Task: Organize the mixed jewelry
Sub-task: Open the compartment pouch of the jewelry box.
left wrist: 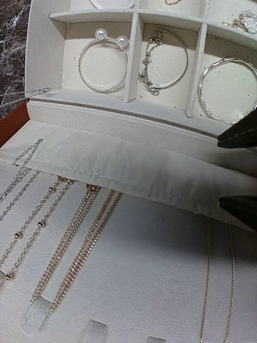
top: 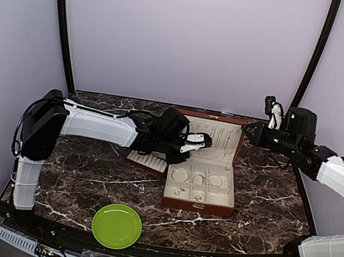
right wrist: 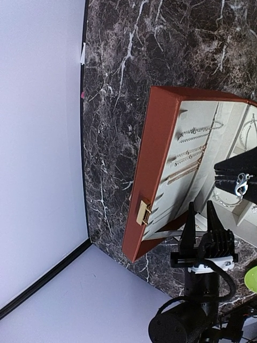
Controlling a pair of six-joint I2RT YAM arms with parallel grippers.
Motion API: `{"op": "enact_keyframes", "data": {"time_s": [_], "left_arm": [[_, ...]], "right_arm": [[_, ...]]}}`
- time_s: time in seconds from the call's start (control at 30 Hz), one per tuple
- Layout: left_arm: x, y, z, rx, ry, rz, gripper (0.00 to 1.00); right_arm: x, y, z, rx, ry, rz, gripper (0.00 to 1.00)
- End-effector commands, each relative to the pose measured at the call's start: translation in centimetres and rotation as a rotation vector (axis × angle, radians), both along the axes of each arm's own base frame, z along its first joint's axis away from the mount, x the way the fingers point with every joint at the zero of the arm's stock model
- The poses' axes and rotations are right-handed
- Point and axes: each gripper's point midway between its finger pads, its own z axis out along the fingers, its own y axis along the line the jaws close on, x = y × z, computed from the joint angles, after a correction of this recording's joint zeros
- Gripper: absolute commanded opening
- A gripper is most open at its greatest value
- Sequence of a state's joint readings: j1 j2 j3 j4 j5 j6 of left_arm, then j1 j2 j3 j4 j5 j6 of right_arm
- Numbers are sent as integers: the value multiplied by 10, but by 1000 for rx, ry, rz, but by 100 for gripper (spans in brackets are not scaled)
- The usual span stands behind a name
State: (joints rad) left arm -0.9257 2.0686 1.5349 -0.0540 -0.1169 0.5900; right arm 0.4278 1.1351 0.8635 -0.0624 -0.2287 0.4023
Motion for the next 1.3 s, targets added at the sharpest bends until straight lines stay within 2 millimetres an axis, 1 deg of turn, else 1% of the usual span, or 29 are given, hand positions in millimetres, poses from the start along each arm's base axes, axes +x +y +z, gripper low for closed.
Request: {"op": "enact_keyframes", "data": {"time_s": [0.0,0.03,0.1,0.27,0.57,0.67,0.73,0.83,1.07,1.27], "left_arm": [[4,-12,21,-3,-105,-11,34],[5,-17,27,-21,-132,-15,34],[5,-23,35,-41,-159,-25,35],[8,-25,39,-53,-185,-23,38],[17,-29,18,-10,-174,2,39],[21,-28,17,-5,-186,20,39],[22,-28,17,-3,-190,27,40],[22,-26,11,7,-178,31,40],[17,-21,-1,27,-132,42,34],[15,-18,-8,27,-112,55,26]], "right_arm": [[1,0,15,39,-49,4,0],[1,0,15,39,-49,4,0],[0,0,15,39,-50,5,0],[-1,-1,13,38,-50,3,0],[-2,0,10,39,-40,16,0],[-3,1,9,41,-35,21,0],[-1,2,12,49,-53,22,0],[-1,2,12,52,-52,23,0],[-2,2,13,59,-53,25,0],[-1,3,14,64,-54,28,0]]}}
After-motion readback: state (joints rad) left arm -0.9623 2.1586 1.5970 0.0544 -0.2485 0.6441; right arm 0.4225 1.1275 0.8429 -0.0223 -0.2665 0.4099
